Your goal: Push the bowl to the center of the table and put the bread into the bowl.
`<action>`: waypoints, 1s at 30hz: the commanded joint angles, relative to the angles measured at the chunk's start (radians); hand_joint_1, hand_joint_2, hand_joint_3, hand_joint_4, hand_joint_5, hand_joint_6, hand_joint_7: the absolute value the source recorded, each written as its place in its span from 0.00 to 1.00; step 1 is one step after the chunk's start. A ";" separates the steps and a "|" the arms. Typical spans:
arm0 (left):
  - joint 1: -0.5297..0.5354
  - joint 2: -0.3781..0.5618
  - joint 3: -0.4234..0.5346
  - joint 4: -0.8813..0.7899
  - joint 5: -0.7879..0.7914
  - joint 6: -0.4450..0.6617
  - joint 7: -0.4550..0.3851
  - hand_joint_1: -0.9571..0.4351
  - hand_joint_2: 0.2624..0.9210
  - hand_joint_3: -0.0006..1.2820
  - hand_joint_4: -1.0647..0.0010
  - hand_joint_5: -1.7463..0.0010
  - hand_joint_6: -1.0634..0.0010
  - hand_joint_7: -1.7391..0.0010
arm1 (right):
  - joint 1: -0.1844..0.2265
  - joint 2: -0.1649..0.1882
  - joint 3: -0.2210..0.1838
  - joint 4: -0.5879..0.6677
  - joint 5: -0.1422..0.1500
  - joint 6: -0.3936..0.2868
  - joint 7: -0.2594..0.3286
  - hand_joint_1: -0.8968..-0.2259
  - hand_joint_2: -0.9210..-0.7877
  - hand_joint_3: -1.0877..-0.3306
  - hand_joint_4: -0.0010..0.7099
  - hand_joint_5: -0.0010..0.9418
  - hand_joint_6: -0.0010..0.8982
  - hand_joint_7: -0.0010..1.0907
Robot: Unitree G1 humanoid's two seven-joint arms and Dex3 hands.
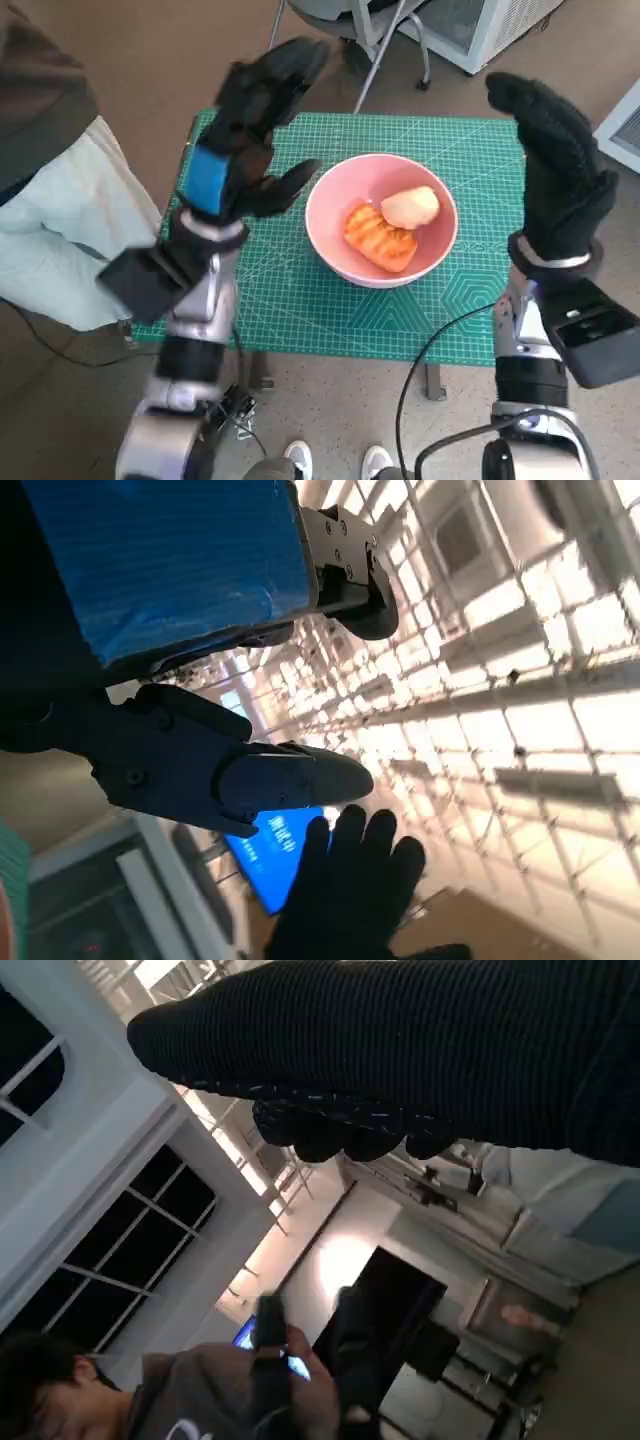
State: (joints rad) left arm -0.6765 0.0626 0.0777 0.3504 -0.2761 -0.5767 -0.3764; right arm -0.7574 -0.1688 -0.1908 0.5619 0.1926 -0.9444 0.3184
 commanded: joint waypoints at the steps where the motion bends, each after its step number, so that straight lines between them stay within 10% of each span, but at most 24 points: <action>1: 0.034 -0.008 0.016 -0.056 -0.040 0.046 0.009 0.33 1.00 0.24 0.65 1.00 0.93 0.56 | 0.002 -0.007 0.006 -0.006 -0.001 0.023 -0.011 0.58 0.00 0.44 0.49 0.00 0.00 0.72; 30: 0.080 -0.007 0.035 -0.055 -0.061 0.040 -0.005 0.33 1.00 0.20 0.66 1.00 0.81 0.74 | -0.005 -0.005 0.040 -0.004 -0.043 0.058 -0.053 0.53 0.00 0.47 0.48 0.00 0.02 0.72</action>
State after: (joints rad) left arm -0.6030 0.0626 0.1067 0.2929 -0.3223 -0.5285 -0.3719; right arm -0.7705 -0.1756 -0.1553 0.5500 0.1516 -0.8993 0.2701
